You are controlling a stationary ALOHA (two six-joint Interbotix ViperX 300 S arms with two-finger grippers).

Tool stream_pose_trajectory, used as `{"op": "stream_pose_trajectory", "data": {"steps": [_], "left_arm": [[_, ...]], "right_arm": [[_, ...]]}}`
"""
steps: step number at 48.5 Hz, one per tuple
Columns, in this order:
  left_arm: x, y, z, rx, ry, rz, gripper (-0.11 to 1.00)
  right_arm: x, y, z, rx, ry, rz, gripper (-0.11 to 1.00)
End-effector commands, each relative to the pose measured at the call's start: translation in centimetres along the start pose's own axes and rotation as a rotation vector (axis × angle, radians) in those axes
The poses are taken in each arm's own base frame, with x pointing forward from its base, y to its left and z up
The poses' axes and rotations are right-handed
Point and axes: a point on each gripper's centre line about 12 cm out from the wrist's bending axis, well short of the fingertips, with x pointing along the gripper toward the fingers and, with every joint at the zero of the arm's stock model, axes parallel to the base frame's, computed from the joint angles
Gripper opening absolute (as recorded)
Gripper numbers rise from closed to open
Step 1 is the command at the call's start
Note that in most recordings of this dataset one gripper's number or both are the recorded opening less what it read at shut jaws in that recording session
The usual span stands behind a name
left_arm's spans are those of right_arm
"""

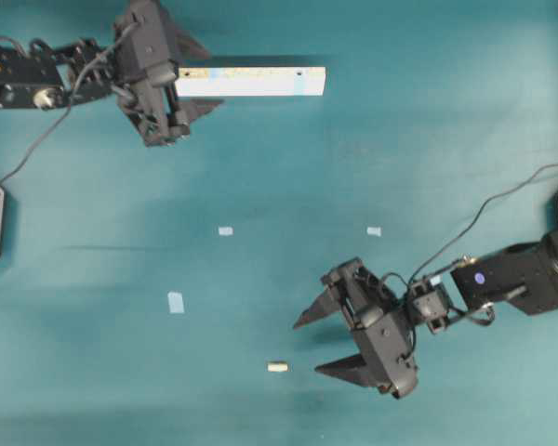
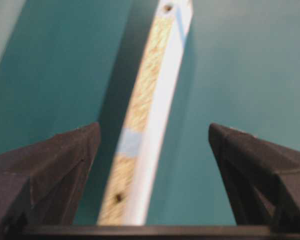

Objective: Move the wooden board into place and insert the rod into its hole.
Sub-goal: 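Move the left gripper down over the white board's end and open it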

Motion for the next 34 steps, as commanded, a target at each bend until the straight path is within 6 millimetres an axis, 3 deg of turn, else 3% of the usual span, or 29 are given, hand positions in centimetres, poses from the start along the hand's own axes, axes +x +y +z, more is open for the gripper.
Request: {"op": "stream_pose_trajectory", "data": {"steps": [1,10,19,34], "left_arm": [[-0.5,1.5,0.8,0.034,-0.009,0.031,0.91],[0.6,2.3,0.2,0.044,0.029,0.039,0.91],[3.2,1.8,-1.4,0.045,0.1,0.011,0.91],[6.7,1.6,-2.5,0.037,0.112,0.012,0.91]], "right_arm": [[-0.2,0.1,1.8,-0.005,-0.046,0.001,0.91],[-0.2,0.0,1.8,-0.004,-0.043,0.0,0.91],[-0.2,0.1,1.7,-0.006,-0.034,0.001,0.91],[-0.2,0.0,1.5,-0.004,-0.018,-0.001,0.91]]}}
